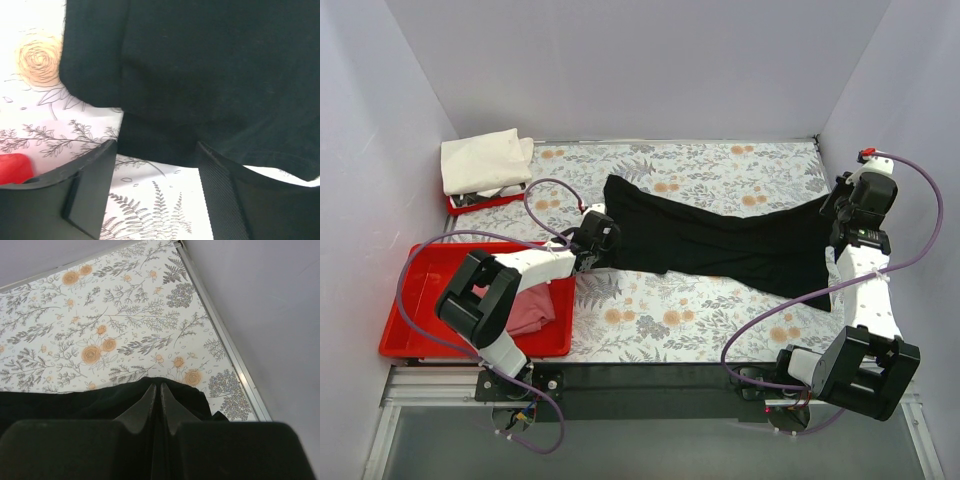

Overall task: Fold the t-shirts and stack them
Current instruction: Flatten the tshirt out

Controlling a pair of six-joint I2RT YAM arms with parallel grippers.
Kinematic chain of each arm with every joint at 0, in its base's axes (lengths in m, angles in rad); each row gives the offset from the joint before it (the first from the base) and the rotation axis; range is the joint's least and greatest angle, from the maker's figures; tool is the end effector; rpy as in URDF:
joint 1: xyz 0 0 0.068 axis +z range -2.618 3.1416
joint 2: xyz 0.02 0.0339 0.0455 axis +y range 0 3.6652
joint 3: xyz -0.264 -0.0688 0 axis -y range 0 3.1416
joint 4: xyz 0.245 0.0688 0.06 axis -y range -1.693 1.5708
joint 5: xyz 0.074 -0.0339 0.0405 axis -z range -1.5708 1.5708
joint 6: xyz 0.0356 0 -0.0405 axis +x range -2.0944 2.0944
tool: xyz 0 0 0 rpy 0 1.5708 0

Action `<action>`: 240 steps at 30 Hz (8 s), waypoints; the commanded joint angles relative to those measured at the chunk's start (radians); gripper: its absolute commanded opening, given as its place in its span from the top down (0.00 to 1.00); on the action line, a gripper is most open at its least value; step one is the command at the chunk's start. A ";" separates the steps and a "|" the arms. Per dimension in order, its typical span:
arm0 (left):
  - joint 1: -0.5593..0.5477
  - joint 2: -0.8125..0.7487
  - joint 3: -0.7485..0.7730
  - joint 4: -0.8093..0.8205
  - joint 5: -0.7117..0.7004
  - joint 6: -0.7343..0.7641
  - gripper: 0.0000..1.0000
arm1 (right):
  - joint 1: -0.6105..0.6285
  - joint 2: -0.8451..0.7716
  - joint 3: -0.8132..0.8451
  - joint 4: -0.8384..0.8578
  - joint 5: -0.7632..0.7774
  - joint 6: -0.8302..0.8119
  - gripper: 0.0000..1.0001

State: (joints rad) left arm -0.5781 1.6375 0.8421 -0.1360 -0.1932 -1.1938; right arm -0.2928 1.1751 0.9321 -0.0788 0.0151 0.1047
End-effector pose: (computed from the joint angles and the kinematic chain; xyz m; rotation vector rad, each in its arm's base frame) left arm 0.2692 -0.1675 0.1565 -0.8500 2.4034 -0.4971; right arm 0.2626 -0.0797 0.3217 0.3843 1.8557 -0.1425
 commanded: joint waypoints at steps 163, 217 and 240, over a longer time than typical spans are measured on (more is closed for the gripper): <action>0.350 -0.556 0.466 -0.102 0.132 0.033 1.00 | 0.204 -0.270 0.404 -0.239 0.026 -0.037 0.99; 0.348 -0.932 0.290 -0.349 0.044 0.008 1.00 | 1.455 0.222 -0.191 0.412 -0.044 0.158 0.79; 0.350 -0.943 0.247 -0.356 0.043 0.039 1.00 | 1.653 0.635 -0.062 0.703 0.282 -0.008 0.16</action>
State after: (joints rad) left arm -0.2325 0.6991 1.0882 -0.4870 -0.1429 -1.1732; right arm 1.3495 1.7927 0.8436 0.4961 0.2092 0.1188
